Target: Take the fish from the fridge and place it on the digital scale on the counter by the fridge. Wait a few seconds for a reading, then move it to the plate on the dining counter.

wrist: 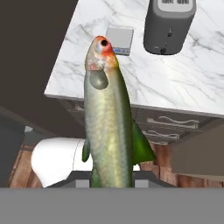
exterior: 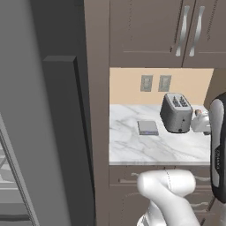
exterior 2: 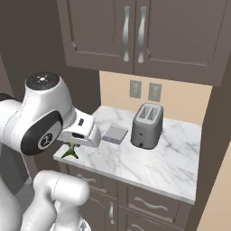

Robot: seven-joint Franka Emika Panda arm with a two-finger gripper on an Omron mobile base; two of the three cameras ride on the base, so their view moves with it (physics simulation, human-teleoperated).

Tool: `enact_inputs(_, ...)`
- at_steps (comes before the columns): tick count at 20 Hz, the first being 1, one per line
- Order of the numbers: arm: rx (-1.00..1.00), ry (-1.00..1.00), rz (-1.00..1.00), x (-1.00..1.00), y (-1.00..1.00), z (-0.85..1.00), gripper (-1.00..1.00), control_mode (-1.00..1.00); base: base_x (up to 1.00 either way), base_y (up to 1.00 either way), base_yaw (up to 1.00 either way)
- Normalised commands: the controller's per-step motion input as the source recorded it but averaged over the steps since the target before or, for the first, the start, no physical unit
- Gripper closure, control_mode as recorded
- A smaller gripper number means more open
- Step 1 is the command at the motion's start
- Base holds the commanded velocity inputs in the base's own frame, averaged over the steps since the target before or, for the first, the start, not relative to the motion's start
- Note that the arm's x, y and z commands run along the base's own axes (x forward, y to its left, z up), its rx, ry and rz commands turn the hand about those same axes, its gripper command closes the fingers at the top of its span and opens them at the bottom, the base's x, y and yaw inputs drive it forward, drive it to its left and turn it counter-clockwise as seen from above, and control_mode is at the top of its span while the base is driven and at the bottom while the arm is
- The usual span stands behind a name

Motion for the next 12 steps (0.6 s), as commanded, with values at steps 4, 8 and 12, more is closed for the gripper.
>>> enact_inputs(4,0.00,-0.01,0.01,0.00,0.00,0.00,1.00,-1.00,0.00,0.00,0.00)
enact_inputs(8,0.00,0.00,0.00,0.00,0.00,0.00,1.00,-1.00,0.00,0.00,0.00)
enact_inputs(12,0.00,0.00,0.00,-0.01,0.00,0.00,1.00,1.00,-0.10,0.00,0.00)
